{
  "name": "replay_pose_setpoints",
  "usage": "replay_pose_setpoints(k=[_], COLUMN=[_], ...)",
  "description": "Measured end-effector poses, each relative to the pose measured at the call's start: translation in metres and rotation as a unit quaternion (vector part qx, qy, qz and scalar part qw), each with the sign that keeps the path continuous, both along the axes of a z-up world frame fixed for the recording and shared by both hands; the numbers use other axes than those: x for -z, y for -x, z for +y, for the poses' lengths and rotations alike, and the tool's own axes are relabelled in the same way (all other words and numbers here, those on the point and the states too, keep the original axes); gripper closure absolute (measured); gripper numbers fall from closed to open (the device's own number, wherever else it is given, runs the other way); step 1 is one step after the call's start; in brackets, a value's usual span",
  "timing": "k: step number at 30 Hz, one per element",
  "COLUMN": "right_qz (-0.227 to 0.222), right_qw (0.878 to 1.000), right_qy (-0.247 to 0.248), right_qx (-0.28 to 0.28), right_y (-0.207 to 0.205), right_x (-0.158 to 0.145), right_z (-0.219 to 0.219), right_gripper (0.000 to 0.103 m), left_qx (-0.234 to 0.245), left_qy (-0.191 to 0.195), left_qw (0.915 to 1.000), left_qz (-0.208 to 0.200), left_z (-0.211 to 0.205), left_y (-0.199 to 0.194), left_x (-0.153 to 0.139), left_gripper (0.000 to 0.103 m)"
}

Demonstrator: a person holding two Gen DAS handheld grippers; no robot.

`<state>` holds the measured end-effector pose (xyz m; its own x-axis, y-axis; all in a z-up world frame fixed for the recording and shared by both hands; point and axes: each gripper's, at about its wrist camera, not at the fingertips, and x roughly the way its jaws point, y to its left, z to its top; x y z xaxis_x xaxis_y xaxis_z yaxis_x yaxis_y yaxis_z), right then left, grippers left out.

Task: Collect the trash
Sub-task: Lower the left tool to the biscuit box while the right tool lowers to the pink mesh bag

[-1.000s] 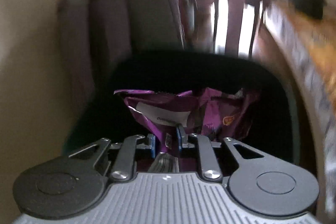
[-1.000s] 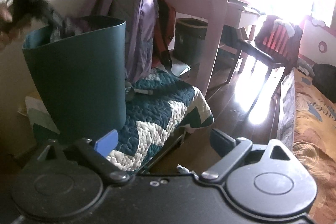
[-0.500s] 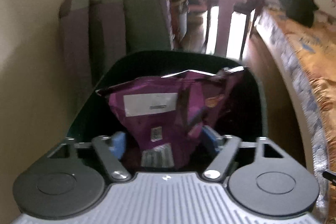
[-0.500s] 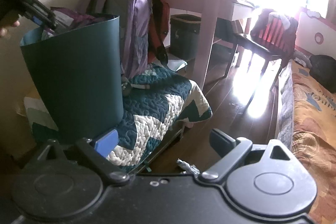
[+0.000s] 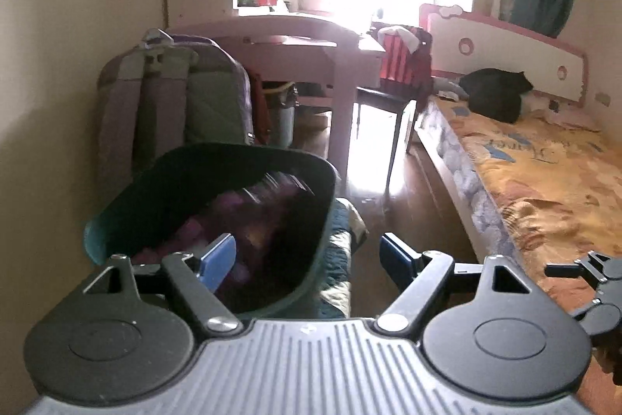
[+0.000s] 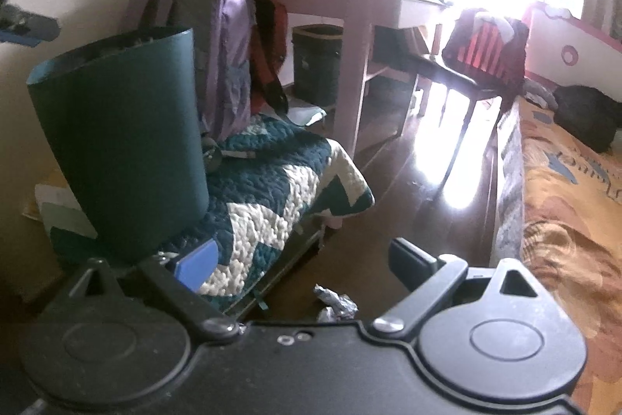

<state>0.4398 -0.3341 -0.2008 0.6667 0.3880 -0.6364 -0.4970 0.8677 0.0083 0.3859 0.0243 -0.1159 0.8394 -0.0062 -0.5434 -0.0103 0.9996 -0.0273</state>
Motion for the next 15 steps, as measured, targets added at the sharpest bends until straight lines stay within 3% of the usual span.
replay_pose_setpoints(k=[8,11,15], right_qz=[0.012,0.021,0.041], right_qw=[0.999,0.998,0.995], right_qy=[-0.010,-0.003,0.005], right_qx=[0.040,0.057,0.086], right_y=[0.008,0.014,0.018], right_x=[0.029,0.049,0.085], right_z=[-0.027,-0.037,-0.051], right_gripper=[0.007,0.007,0.006], left_qx=[0.062,0.087,0.117], left_qy=[-0.005,-0.016,-0.014], left_qw=[0.9980,0.9961,0.9919], left_qz=[-0.008,0.001,0.046], left_z=[-0.059,-0.091,-0.128], left_y=[0.021,0.016,0.001], left_x=[0.045,0.078,0.140], left_gripper=[0.021,0.021,0.021])
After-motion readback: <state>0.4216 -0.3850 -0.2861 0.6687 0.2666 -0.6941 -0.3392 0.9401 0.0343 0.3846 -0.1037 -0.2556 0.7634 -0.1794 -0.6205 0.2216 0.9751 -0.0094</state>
